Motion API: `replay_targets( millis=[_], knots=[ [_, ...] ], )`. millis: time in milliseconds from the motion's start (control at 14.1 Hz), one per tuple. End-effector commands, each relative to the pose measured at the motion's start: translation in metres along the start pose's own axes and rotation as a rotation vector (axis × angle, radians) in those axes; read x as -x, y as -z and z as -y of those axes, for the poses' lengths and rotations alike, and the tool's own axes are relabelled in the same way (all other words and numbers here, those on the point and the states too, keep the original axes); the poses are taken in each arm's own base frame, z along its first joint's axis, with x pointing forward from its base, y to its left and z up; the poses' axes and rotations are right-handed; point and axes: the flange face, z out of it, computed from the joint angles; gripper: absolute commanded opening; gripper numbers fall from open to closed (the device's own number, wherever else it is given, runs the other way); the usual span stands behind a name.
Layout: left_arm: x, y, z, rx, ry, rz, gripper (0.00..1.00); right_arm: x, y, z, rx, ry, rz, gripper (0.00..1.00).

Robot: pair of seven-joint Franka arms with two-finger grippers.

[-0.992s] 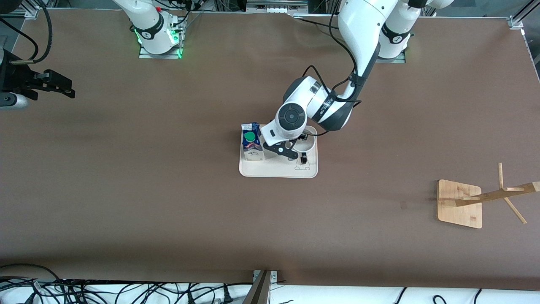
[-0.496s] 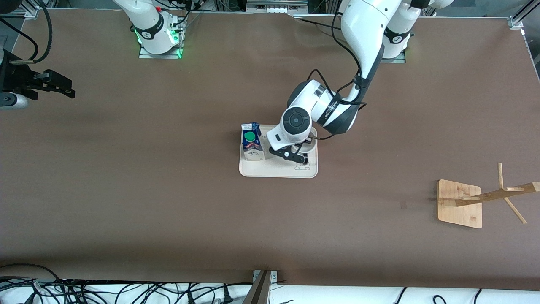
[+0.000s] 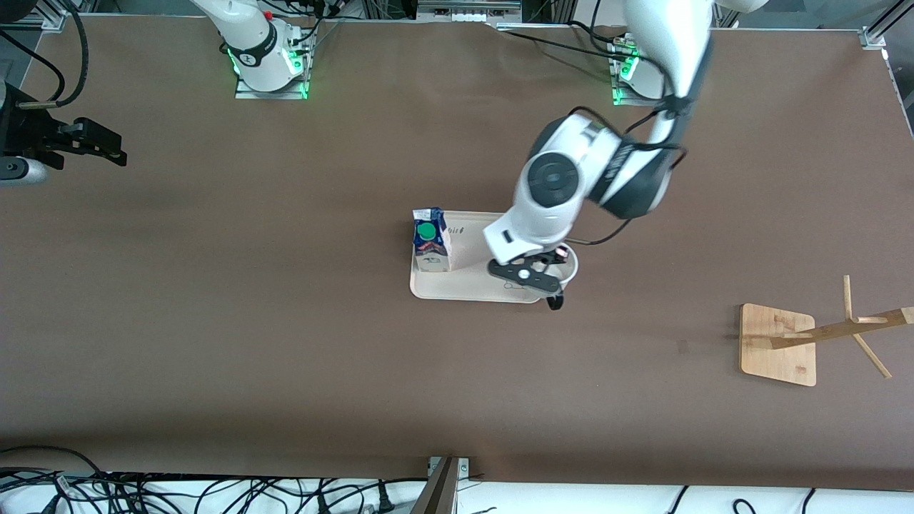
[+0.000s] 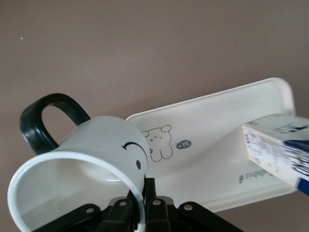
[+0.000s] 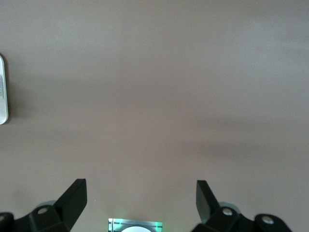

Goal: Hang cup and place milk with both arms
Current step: 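Lift the mug with the left gripper and carry it to the wooden stand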

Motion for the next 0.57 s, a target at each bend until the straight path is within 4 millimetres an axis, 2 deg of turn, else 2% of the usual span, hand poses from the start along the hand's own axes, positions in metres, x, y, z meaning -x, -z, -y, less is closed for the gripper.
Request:
replay_targets(
  millis=[0, 212, 283, 425, 496],
  knots=[
    [0.007, 0.030, -0.004, 0.043, -0.004, 0.010, 0.00, 0.000, 0.006, 0.000, 0.001, -0.006, 0.004, 1.00],
    [-0.002, 0.090, 0.015, 0.039, 0.019, 0.011, 0.00, -0.001, 0.004, 0.001, 0.003, 0.003, 0.007, 1.00],
    [-0.004, 0.108, 0.039, 0.037, 0.049, -0.010, 0.00, -0.001, 0.003, 0.003, 0.001, 0.005, 0.011, 1.00],
    [-0.003, 0.164, 0.112, 0.044, 0.118, -0.130, 0.00, -0.006, -0.007, 0.010, -0.002, 0.019, 0.034, 1.00],
    [0.000, 0.185, 0.126, -0.003, 0.116, -0.201, 0.00, -0.009, -0.013, 0.022, -0.007, 0.042, 0.047, 1.00]
  ],
)
